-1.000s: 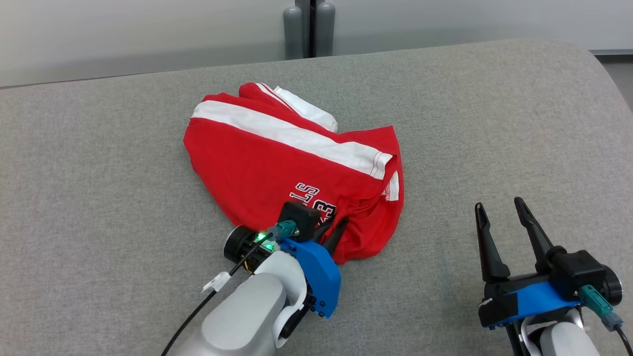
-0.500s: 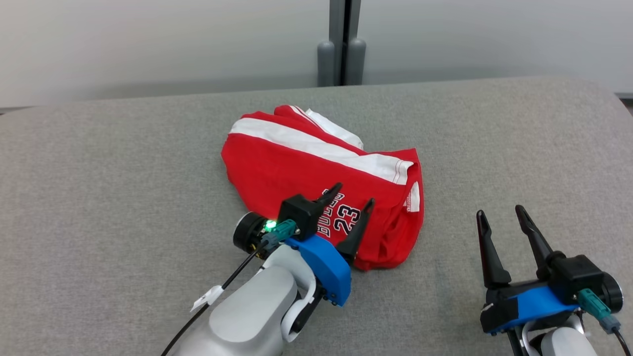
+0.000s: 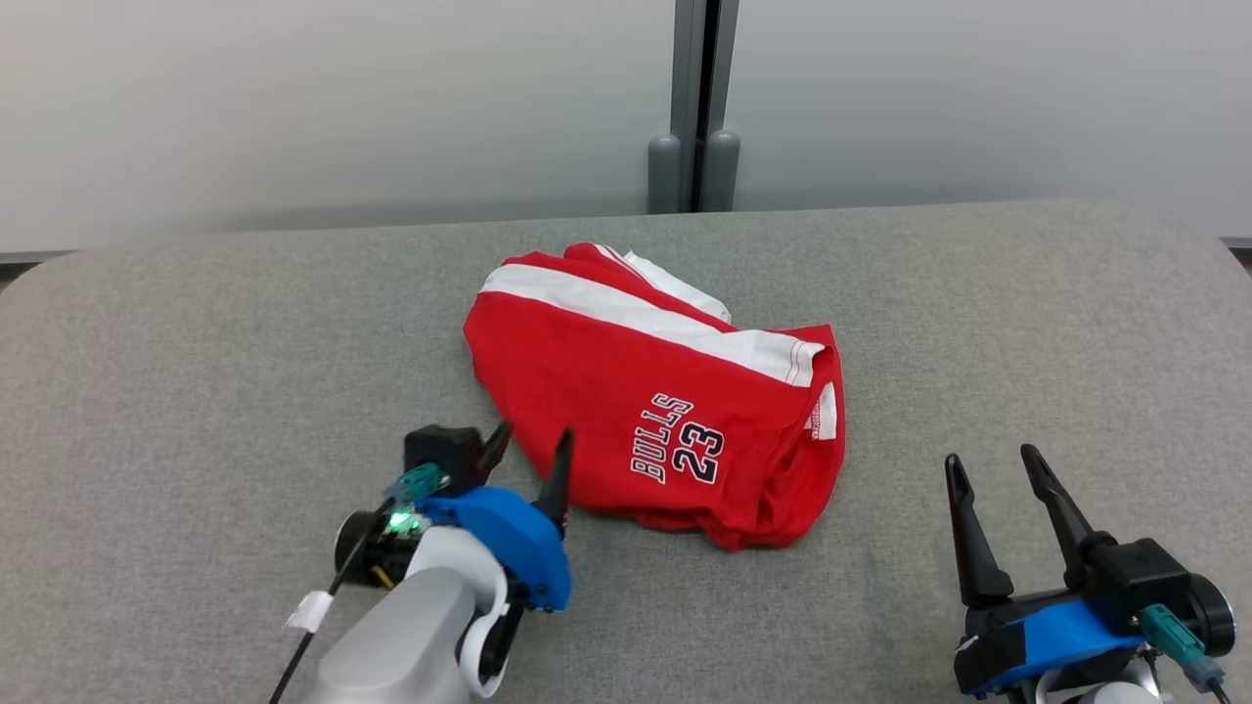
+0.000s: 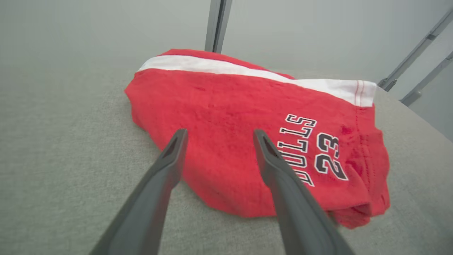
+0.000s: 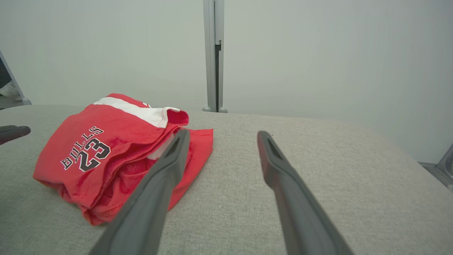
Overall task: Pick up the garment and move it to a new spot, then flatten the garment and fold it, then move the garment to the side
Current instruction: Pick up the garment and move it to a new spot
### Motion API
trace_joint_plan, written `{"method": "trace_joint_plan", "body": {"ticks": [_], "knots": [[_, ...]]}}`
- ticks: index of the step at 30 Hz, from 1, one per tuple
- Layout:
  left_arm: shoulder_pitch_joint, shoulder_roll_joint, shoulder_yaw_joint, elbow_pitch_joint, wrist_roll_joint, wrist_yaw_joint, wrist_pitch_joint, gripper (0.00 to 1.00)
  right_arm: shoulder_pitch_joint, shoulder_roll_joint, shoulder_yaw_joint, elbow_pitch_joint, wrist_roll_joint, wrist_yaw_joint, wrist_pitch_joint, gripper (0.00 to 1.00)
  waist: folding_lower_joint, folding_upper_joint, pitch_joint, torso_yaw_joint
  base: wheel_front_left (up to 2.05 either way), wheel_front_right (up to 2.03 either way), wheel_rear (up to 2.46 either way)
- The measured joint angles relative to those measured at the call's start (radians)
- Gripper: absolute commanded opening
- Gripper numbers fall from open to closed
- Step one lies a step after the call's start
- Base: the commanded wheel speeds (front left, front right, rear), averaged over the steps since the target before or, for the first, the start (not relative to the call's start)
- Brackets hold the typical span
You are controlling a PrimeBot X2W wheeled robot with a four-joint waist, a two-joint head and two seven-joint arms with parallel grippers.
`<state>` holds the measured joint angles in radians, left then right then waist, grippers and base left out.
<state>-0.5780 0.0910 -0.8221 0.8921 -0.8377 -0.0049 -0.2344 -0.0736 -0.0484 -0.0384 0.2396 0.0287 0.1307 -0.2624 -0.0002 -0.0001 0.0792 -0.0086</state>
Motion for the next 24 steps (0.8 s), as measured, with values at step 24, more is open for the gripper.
{"method": "trace_joint_plan", "body": {"ticks": [24], "knots": [[-0.129,-0.028,0.121,0.207,-0.180,-0.073,0.107,1.00,-0.050,0.000,0.036,-0.014,-0.008,0.000,0.000,1.00,0.0003,0.0004,0.143,-0.086,0.00,0.00,0.00]]}}
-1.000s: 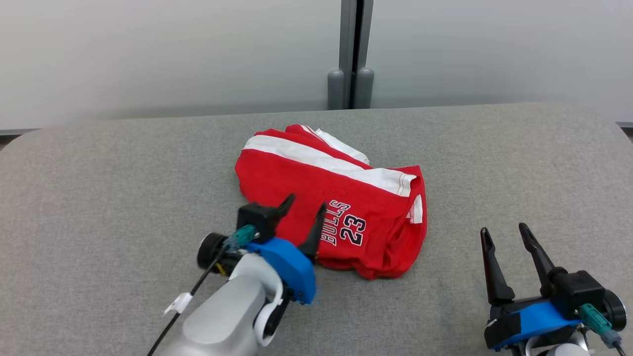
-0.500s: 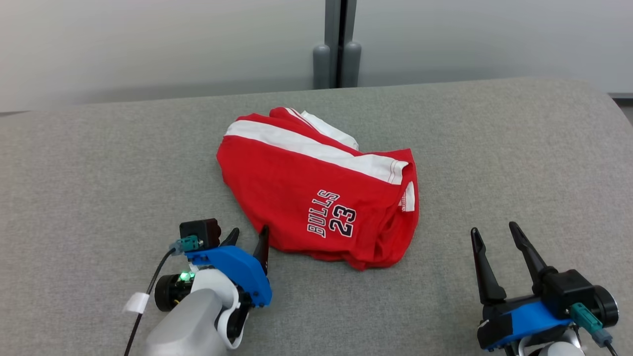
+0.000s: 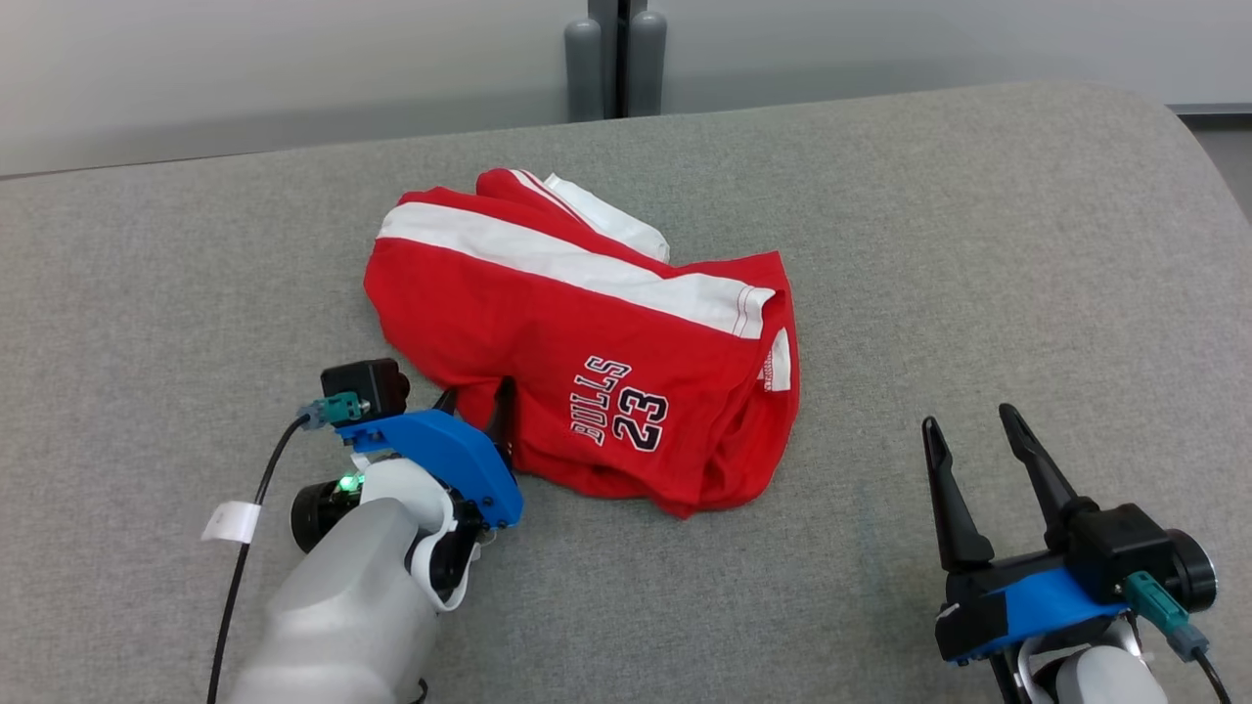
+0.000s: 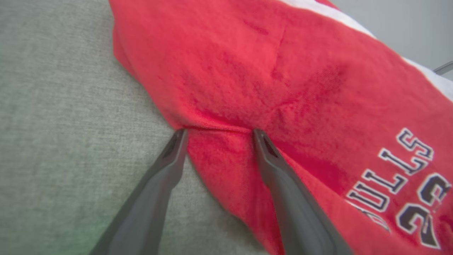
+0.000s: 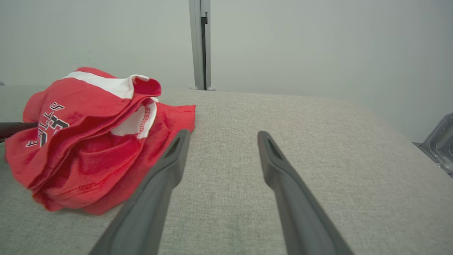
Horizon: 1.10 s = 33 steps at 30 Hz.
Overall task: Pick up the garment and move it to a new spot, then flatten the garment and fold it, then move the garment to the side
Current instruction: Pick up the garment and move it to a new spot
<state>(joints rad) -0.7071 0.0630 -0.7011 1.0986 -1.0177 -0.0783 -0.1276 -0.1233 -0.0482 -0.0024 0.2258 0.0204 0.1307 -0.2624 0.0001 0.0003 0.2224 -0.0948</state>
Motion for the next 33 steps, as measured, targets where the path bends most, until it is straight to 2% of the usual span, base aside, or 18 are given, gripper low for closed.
{"method": "trace_joint_plan", "body": {"ticks": [5,6,7,18,23,30,33], "knots": [[-0.042,-0.002,-0.015,0.039,0.004,0.021,0.037,1.00,-0.017,0.000,0.002,-0.003,0.005,0.000,0.000,1.00,0.0000,-0.0001,0.024,-0.015,0.00,0.00,0.00],[-0.049,-0.002,-0.022,0.045,0.010,0.024,0.044,0.45,-0.017,0.000,0.002,-0.003,0.006,0.000,0.000,1.00,-0.0001,-0.0001,0.027,-0.016,0.00,0.00,0.00],[-0.058,-0.002,-0.032,0.052,0.022,0.025,0.046,0.00,-0.017,0.000,0.000,-0.003,0.006,0.000,0.000,1.00,-0.0001,-0.0001,0.031,-0.017,0.00,0.00,0.00],[-0.067,-0.005,-0.063,0.046,0.054,0.017,-0.022,0.00,-0.017,0.000,-0.027,0.001,0.007,0.000,0.000,1.00,-0.0001,-0.0001,0.008,0.020,0.00,0.00,0.00],[-0.102,0.006,-0.078,0.003,0.077,0.024,-0.070,0.00,-0.016,0.000,-0.032,0.004,0.009,0.000,0.000,1.00,-0.0001,-0.0002,-0.015,0.053,0.00,0.00,0.00],[-0.130,0.040,-0.067,-0.091,0.094,0.044,-0.103,0.00,-0.010,0.000,-0.045,0.010,0.009,0.000,0.000,1.00,-0.0002,-0.0002,-0.048,0.086,0.00,0.00,0.00],[-0.142,0.080,-0.052,-0.147,0.095,0.063,-0.112,0.00,-0.002,0.000,-0.053,0.010,0.009,0.000,0.000,1.00,-0.0002,-0.0003,-0.059,0.099,0.00,0.00,0.00]]}}
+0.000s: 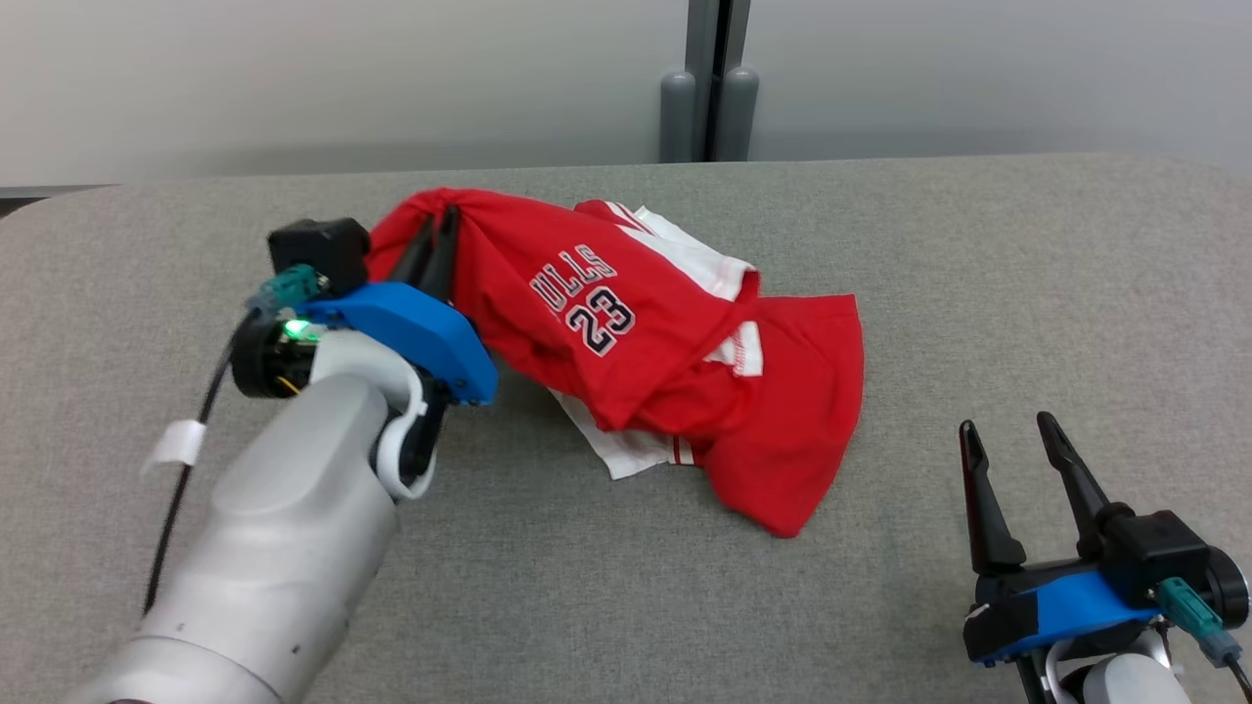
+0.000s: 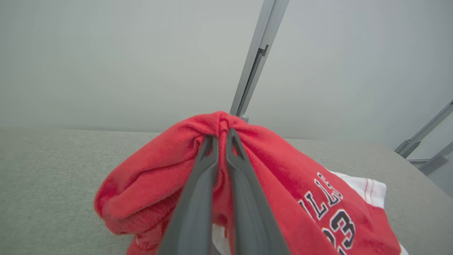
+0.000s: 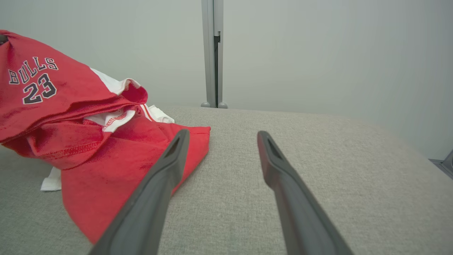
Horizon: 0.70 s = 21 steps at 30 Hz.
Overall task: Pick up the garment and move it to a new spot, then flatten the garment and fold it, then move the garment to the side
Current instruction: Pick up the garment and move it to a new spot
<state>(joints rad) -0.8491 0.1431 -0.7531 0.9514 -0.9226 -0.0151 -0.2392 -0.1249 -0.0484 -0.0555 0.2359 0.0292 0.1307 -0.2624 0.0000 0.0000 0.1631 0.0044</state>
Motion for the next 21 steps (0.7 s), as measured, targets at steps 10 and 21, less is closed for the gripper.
{"method": "trace_joint_plan", "body": {"ticks": [10,21], "knots": [[-0.121,0.293,0.075,-0.171,0.016,0.094,0.086,0.00,0.008,0.000,-0.006,-0.005,-0.001,0.000,0.000,1.00,0.0000,0.0000,0.001,0.025,0.00,0.00,0.00],[-0.102,0.519,0.174,-0.172,-0.047,0.170,0.178,0.00,-0.017,0.000,0.006,-0.027,-0.041,0.000,0.000,1.00,0.0000,0.0000,0.068,0.010,0.00,0.00,0.00]]}}
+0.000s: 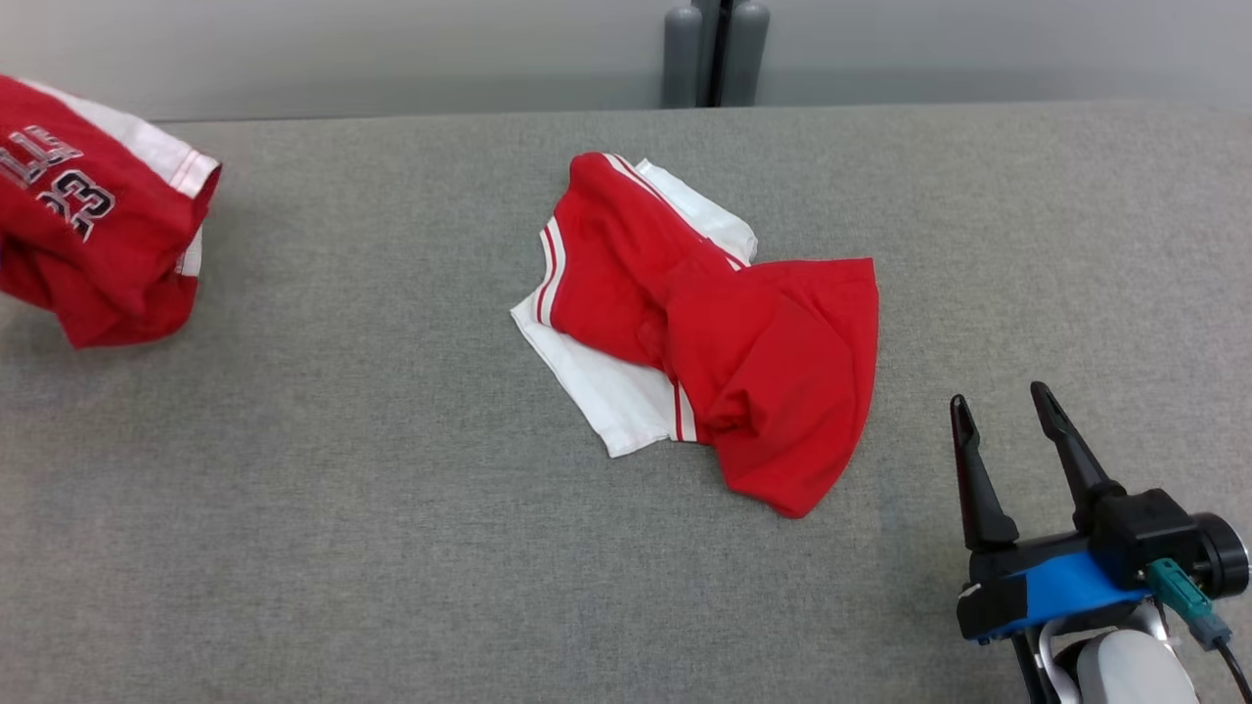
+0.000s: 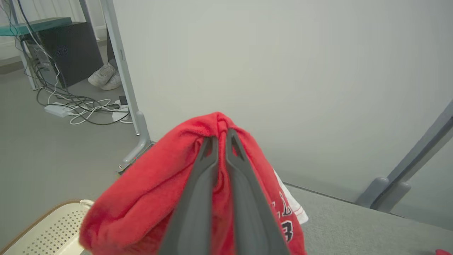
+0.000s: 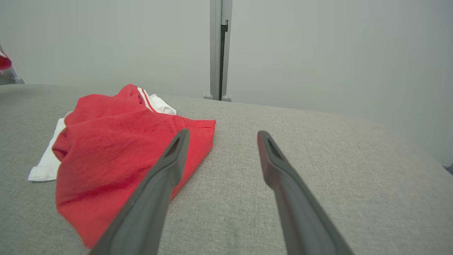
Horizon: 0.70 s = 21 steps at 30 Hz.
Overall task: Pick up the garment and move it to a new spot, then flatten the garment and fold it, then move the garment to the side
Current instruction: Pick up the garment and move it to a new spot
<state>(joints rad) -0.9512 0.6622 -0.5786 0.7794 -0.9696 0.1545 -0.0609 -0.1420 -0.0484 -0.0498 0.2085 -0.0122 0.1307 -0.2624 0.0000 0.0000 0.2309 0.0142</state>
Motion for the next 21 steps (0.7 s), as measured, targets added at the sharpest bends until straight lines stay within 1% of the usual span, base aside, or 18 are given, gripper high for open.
{"method": "trace_joint_plan", "body": {"ticks": [5,10,14,15,16,17,18,21], "knots": [[0.033,0.059,0.033,0.070,-0.025,0.017,0.007,0.00,-0.026,0.000,0.006,-0.016,-0.033,0.000,0.000,1.00,0.0001,0.0001,0.063,-0.026,0.00,0.00,0.00],[0.048,0.070,0.036,0.100,-0.033,0.012,0.010,0.00,-0.040,0.000,0.004,-0.041,-0.067,0.000,0.007,1.00,0.0002,0.0001,0.132,-0.046,0.00,0.00,0.00],[0.056,0.058,0.036,0.129,-0.043,0.012,0.022,0.00,-0.056,0.000,0.019,-0.060,-0.072,0.000,0.015,1.00,0.0003,0.0002,0.179,-0.051,0.00,0.00,0.00],[0.064,0.051,0.035,0.136,-0.045,0.006,0.021,0.18,-0.061,0.000,0.024,-0.064,-0.072,0.000,0.016,1.00,0.0003,0.0002,0.187,-0.051,0.00,0.00,0.00],[0.071,0.040,0.038,0.146,-0.054,0.003,0.021,0.49,-0.062,0.000,0.028,-0.064,-0.072,0.000,0.016,1.00,0.0003,0.0002,0.192,-0.051,0.00,0.00,0.00],[0.078,0.030,0.041,0.155,-0.063,0.003,0.021,0.78,-0.062,0.000,0.031,-0.064,-0.072,0.000,0.016,1.00,0.0003,0.0002,0.193,-0.050,0.00,0.00,0.00],[0.086,0.023,0.042,0.161,-0.067,-0.001,0.019,1.00,-0.062,0.000,0.034,-0.064,-0.072,0.000,0.018,1.00,0.0003,0.0002,0.194,-0.050,0.00,0.00,0.00],[0.094,0.002,0.051,0.175,-0.085,-0.014,0.002,1.00,-0.062,0.000,0.038,-0.060,-0.070,0.000,0.019,1.00,0.0002,0.0002,0.183,-0.044,0.00,0.00,0.00]]}}
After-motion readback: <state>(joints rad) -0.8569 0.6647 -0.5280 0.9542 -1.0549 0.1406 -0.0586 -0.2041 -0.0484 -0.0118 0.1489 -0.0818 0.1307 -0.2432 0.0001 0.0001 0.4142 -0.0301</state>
